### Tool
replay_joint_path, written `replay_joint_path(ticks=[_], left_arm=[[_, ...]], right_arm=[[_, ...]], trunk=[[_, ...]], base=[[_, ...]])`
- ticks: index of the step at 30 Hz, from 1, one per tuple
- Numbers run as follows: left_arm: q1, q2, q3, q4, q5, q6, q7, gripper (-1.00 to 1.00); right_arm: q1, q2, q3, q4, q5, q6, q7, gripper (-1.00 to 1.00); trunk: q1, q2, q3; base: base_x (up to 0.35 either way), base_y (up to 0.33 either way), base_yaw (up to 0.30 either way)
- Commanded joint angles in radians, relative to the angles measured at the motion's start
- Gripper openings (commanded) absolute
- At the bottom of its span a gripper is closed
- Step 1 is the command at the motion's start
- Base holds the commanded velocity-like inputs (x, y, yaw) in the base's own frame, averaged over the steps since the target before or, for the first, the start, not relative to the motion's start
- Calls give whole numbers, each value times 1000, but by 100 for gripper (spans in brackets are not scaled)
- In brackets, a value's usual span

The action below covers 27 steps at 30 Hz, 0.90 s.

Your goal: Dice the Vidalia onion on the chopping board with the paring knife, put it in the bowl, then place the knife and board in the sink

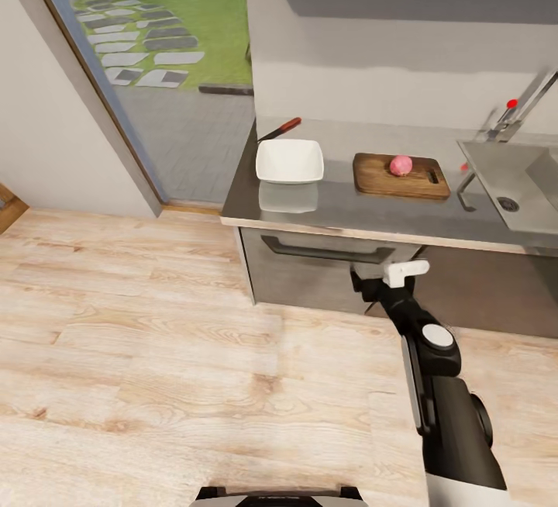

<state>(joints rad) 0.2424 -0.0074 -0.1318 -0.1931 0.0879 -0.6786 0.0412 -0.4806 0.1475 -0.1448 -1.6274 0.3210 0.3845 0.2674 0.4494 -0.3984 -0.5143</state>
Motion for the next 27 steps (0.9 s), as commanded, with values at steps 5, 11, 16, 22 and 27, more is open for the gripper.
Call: replay_joint_path(ticks=[5, 11, 16, 22, 27], left_arm=[[-22, 8, -9, -2, 8, -1, 3, 100], [-81, 15, -9, -2, 7, -2, 3, 100], [-143, 15, -9, -7, 8, -2, 5, 100], [-151, 34, -8, -7, 12, -3, 6, 100], [-152, 50, -7, -8, 15, -4, 6, 100]], right_arm=[[58, 1, -2, -1, 10, -39, 10, 100], [172, 3, -2, 6, 10, -91, 10, 100], [307, 7, -9, 91, 7, -204, 11, 100], [347, 7, -103, 507, 6, -565, 3, 100], [349, 0, -130, 722, 3, -632, -22, 100]], trunk=[[1, -2, -1], [1, -2, -1], [1, -2, -1], [1, -2, -1], [1, -2, -1]], base=[[0, 0, 0], [0, 0, 0], [0, 0, 0], [0, 0, 0], [0, 0, 0]])
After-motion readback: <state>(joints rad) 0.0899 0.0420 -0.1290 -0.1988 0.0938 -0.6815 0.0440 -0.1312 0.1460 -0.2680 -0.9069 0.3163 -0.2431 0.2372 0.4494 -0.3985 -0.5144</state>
